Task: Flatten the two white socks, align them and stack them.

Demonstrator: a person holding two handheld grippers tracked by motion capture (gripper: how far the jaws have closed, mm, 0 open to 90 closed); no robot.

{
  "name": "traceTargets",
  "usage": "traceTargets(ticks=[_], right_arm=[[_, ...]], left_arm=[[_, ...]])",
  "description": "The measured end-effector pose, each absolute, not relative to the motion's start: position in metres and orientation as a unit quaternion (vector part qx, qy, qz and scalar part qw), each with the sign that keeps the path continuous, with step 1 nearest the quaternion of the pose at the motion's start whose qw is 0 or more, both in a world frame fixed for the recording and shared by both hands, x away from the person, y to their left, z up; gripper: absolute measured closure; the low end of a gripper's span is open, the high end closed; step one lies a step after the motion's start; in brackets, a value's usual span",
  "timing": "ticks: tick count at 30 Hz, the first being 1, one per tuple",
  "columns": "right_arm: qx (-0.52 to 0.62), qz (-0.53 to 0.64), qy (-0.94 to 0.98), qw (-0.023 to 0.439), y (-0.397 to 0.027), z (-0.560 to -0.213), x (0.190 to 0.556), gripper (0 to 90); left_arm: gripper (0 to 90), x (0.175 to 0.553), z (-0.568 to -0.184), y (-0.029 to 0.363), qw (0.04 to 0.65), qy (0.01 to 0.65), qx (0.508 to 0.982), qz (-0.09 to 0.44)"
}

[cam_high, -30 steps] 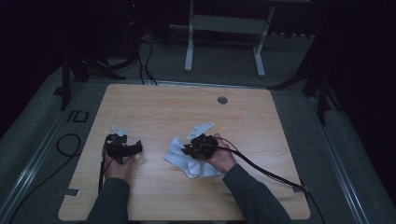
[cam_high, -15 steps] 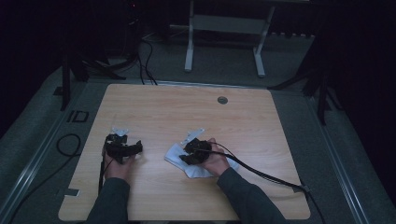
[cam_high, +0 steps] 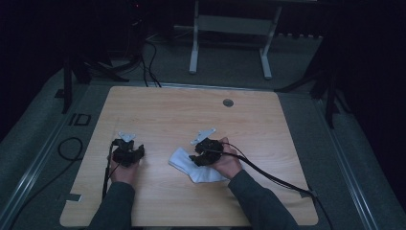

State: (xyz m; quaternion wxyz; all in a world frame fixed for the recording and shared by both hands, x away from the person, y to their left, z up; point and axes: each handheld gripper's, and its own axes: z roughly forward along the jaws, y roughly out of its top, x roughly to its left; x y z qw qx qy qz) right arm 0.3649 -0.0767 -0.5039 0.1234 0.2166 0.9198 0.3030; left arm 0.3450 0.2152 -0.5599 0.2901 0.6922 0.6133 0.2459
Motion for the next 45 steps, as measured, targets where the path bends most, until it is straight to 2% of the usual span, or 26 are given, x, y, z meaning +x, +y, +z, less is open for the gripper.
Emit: traceTargets(ticks=[4, 9, 18, 25, 33, 34, 38, 45], right_arm=[[0.226, 0.295, 0.919, 0.133, -0.092, -0.499, 0.368, 53.6], [0.24, 0.286, 0.916, 0.146, -0.118, -0.492, 0.367, 56.1], [0.277, 0.265, 0.909, 0.161, -0.16, -0.492, 0.361, 60.2], [0.308, 0.243, 0.908, 0.148, -0.189, -0.505, 0.361, 69.8], [0.332, 0.237, 0.905, 0.118, -0.201, -0.526, 0.37, 63.7], [0.332, 0.237, 0.906, 0.115, -0.201, -0.527, 0.371, 65.3], [0.315, 0.234, 0.912, 0.116, -0.199, -0.529, 0.369, 85.8], [0.31, 0.235, 0.911, 0.135, -0.206, -0.519, 0.361, 87.3]], left_arm=[[77.1, 0.34, -0.55, 0.205, 0.316, 0.581, 0.712, 0.235], [89.4, 0.331, -0.535, 0.181, 0.342, 0.534, 0.737, 0.234], [89.8, 0.331, -0.532, 0.147, 0.349, 0.497, 0.764, 0.217], [89.8, 0.329, -0.537, 0.127, 0.347, 0.47, 0.785, 0.206], [89.7, 0.329, -0.546, 0.106, 0.336, 0.443, 0.809, 0.191], [89.7, 0.329, -0.548, 0.104, 0.331, 0.442, 0.812, 0.191], [89.8, 0.328, -0.553, 0.102, 0.325, 0.438, 0.816, 0.189], [89.8, 0.325, -0.554, 0.104, 0.323, 0.439, 0.816, 0.195]])
